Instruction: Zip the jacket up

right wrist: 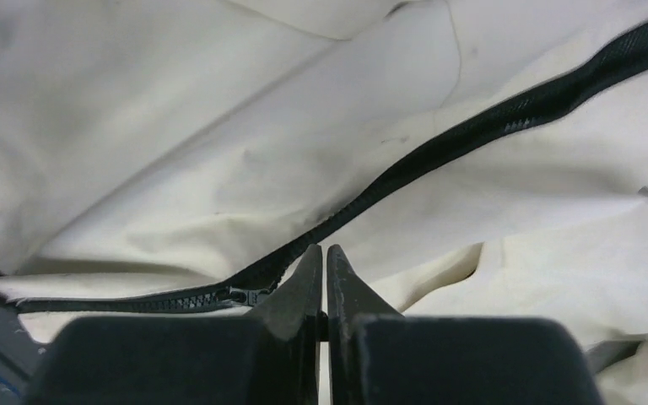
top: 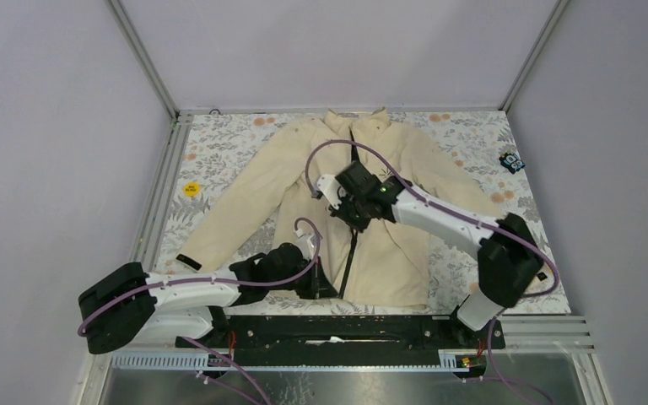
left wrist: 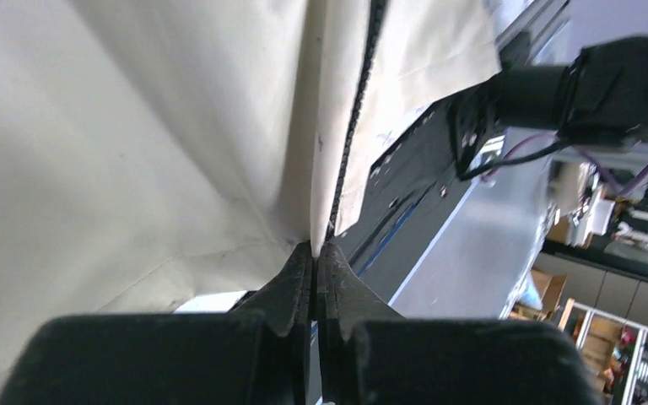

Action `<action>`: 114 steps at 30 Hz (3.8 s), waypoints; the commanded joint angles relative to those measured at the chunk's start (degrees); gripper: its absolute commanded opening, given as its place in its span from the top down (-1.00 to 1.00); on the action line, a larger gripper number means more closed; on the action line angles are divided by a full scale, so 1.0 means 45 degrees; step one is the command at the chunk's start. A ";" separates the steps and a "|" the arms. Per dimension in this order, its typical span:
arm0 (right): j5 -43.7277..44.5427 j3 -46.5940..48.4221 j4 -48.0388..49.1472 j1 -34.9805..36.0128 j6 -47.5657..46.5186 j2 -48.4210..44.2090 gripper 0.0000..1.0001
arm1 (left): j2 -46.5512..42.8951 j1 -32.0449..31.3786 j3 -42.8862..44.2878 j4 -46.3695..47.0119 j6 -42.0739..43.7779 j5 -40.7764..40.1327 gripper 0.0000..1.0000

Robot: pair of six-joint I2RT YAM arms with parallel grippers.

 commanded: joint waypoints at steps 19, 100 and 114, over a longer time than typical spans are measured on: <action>-0.2951 -0.5675 0.7514 -0.1430 0.9909 -0.3793 -0.31 | -0.1912 -0.0305 0.0647 -0.3881 0.0734 0.0746 -0.18; -0.7505 -1.0745 2.2302 -0.2540 1.1891 -0.0893 1.00 | -0.0878 -0.0247 -0.1084 -0.2324 -0.0100 0.2326 1.00; -0.8335 -0.4047 1.9767 -0.5290 1.0051 0.3296 1.00 | -0.1108 -0.0753 -0.1463 -0.2086 -0.0452 0.1481 1.00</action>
